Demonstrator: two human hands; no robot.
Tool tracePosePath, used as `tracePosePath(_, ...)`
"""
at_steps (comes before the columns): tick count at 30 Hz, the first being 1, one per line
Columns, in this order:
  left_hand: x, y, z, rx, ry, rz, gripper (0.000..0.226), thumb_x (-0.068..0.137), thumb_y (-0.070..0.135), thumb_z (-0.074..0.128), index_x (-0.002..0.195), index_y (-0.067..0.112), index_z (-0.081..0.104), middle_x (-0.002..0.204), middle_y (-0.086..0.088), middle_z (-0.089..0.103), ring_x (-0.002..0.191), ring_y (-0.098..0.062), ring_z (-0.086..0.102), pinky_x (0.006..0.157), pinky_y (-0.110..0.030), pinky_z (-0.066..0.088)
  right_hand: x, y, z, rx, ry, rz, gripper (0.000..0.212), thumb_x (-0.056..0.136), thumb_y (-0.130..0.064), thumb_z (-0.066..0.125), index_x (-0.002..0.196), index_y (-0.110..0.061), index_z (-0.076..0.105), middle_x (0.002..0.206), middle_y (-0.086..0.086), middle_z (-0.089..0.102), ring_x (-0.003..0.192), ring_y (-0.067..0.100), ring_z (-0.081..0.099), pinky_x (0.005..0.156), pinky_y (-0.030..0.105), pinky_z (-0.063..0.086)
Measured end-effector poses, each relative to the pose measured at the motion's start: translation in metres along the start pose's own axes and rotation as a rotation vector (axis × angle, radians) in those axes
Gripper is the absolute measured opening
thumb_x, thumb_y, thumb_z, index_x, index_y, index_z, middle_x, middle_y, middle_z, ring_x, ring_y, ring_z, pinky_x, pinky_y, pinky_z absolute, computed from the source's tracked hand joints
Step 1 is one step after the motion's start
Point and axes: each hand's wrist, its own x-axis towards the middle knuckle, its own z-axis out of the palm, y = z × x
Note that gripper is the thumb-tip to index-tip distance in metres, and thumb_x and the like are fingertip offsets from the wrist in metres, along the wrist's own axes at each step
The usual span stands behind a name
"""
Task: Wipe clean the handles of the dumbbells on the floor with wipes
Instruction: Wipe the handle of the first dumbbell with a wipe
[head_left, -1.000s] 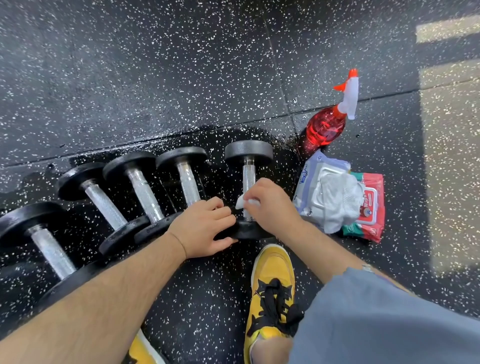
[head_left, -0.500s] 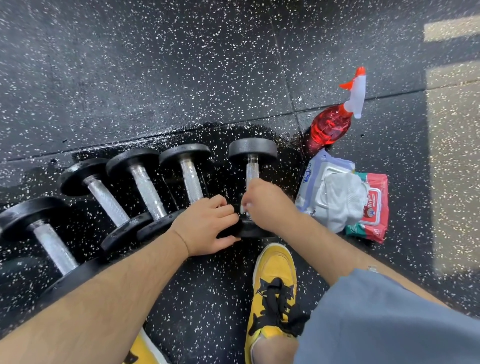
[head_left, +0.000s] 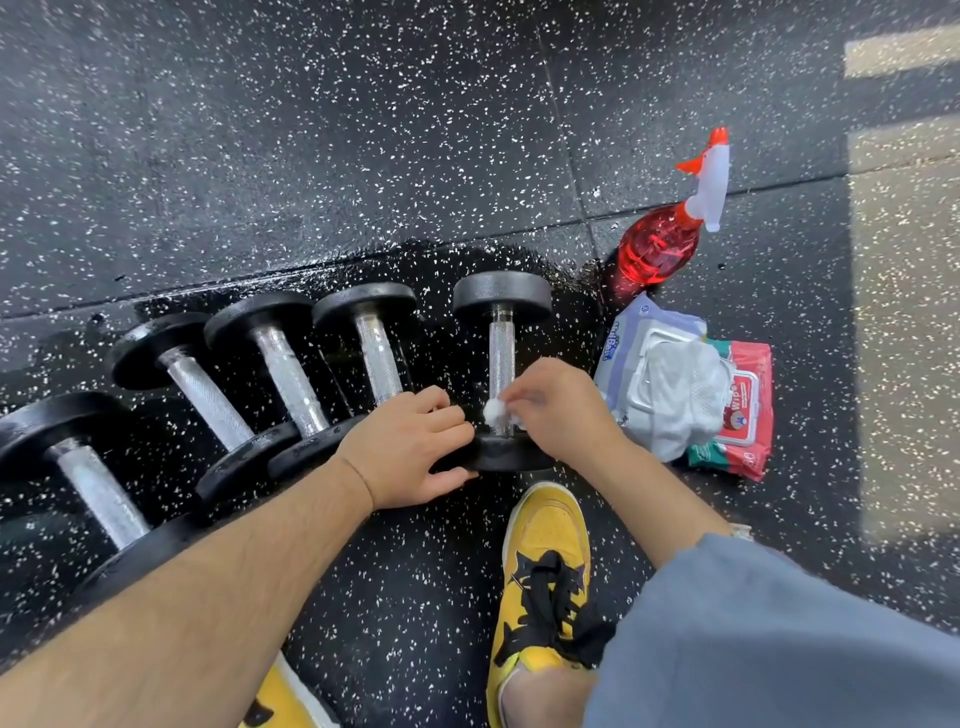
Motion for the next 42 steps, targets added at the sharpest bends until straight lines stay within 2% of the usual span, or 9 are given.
tracePosePath(3,-0.001,0.001,0.0,-0.002,0.001,-0.001,0.032,0.09,0.047,0.063,0.092,0.015,0.066,0.086,0.006,0.059,0.093,-0.024,0.052,0.07,-0.041,0.053,-0.003,-0.002,-0.001,0.124,0.07,0.129,0.011,0.092,-0.02,0.069,0.091,-0.028,0.076,0.103,-0.009,0.064,0.098,0.008,0.057,0.079,0.022,0.041)
tracePosePath(6,-0.001,0.002,0.0,0.007,-0.012,0.004,0.033,0.091,0.049,0.062,0.092,0.016,0.067,0.086,0.006,0.06,0.094,-0.024,0.052,0.07,-0.041,0.053,-0.016,0.002,-0.001,0.159,-0.007,0.174,0.007,0.089,-0.022,0.072,0.087,-0.028,0.076,0.096,-0.013,0.066,0.095,0.007,0.059,0.072,0.016,0.04)
tracePosePath(12,0.0,0.002,-0.002,0.003,-0.013,-0.001,0.034,0.091,0.048,0.06,0.094,0.016,0.068,0.087,0.006,0.061,0.093,-0.024,0.053,0.07,-0.041,0.053,-0.006,0.003,-0.001,0.137,0.108,0.106,0.007,0.091,-0.02,0.07,0.09,-0.023,0.076,0.1,-0.007,0.064,0.096,0.011,0.058,0.083,0.03,0.046)
tracePosePath(16,0.0,0.002,-0.003,0.017,0.007,0.003,0.032,0.09,0.047,0.062,0.091,0.016,0.067,0.085,0.006,0.06,0.092,-0.024,0.054,0.066,-0.04,0.052,-0.006,0.003,0.001,0.062,0.007,-0.028,0.005,0.089,-0.019,0.073,0.089,-0.022,0.077,0.092,-0.008,0.06,0.087,0.007,0.056,0.075,0.02,0.04)
tracePosePath(21,0.0,0.002,-0.002,0.015,0.002,-0.006,0.032,0.089,0.047,0.064,0.091,0.015,0.067,0.084,0.006,0.06,0.093,-0.024,0.053,0.067,-0.041,0.052,0.006,-0.005,0.002,-0.057,-0.007,-0.11,0.009,0.089,-0.011,0.07,0.09,-0.014,0.079,0.095,0.0,0.061,0.089,0.018,0.06,0.084,0.035,0.048)
tracePosePath(23,0.0,0.002,-0.001,0.014,0.002,-0.006,0.033,0.089,0.048,0.063,0.092,0.015,0.067,0.084,0.006,0.06,0.093,-0.024,0.052,0.067,-0.041,0.052,0.004,-0.006,0.001,-0.108,-0.05,-0.126,0.01,0.091,-0.013,0.069,0.092,-0.016,0.079,0.096,-0.003,0.059,0.091,0.017,0.059,0.084,0.033,0.047)
tracePosePath(31,-0.001,0.0,0.0,0.013,-0.029,-0.006,0.035,0.091,0.049,0.063,0.096,0.015,0.067,0.088,0.005,0.06,0.094,-0.024,0.052,0.07,-0.041,0.053,0.008,-0.016,-0.007,-0.274,-0.275,-0.152,0.017,0.097,-0.022,0.063,0.102,-0.023,0.079,0.102,-0.006,0.054,0.093,0.014,0.058,0.08,0.025,0.044)
tracePosePath(36,0.001,0.002,-0.003,0.009,-0.038,0.012,0.034,0.092,0.05,0.064,0.096,0.016,0.066,0.088,0.006,0.059,0.094,-0.024,0.052,0.07,-0.041,0.053,0.007,-0.015,-0.022,-0.257,-0.467,-0.013,0.031,0.096,-0.009,0.056,0.103,-0.027,0.08,0.091,-0.011,0.067,0.082,0.012,0.063,0.071,0.024,0.051)
tracePosePath(42,0.0,0.001,-0.003,0.009,-0.033,0.011,0.034,0.091,0.049,0.065,0.097,0.016,0.066,0.088,0.005,0.059,0.093,-0.024,0.052,0.07,-0.041,0.053,0.01,-0.026,-0.014,-0.299,-0.507,-0.018,0.045,0.091,-0.001,0.048,0.106,-0.031,0.078,0.094,-0.012,0.068,0.085,0.012,0.063,0.076,0.025,0.054)
